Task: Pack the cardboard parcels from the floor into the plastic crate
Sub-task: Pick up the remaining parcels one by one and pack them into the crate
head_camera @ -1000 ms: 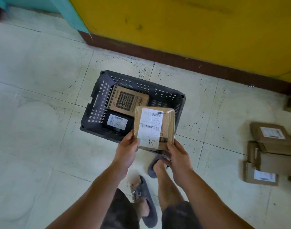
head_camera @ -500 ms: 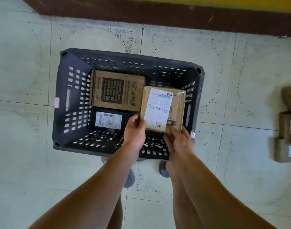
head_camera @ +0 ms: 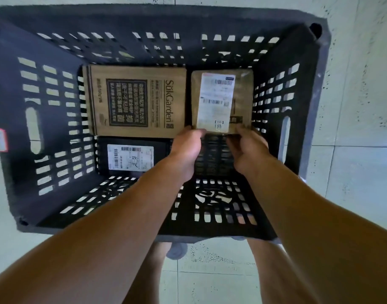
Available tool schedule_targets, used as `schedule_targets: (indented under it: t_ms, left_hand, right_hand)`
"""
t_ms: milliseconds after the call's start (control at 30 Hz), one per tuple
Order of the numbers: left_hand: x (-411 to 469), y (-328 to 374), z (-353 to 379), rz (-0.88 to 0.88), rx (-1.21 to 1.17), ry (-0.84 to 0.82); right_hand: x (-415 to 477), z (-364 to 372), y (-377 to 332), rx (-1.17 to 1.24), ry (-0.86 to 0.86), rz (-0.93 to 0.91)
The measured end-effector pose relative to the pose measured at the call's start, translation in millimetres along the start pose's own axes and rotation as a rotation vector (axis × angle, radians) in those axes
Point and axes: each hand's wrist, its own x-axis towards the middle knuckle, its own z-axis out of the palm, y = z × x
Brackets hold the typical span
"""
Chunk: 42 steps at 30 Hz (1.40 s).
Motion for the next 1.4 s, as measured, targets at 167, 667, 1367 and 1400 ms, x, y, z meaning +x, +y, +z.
schedule_targets:
  t_ms: [167, 667, 1367, 1400]
  left_hand:
    - [13.0, 8.1, 8.1, 0.016, -0.057, 0.008]
    - [-214.1, 72.4, -0.8, 0.073, -0.185, 0.059]
    - [-597.9, 154.0, 39.8, 0.457, 0.239, -0.456]
    - [-606.2, 149.7, 49.7, 0.465, 0.278, -0.477]
  right_hand:
    - [9.8, 0.9, -7.4, -0.003, -0.030, 0.045]
    - [-200.4, -39.7, -88.5, -0.009, -0.276, 0.050]
    - [-612.2, -253.5, -111.7, 0.406, -0.058, -0.505]
    - [-620.5, -267.8, -106.6, 0.448, -0.043, -0.516]
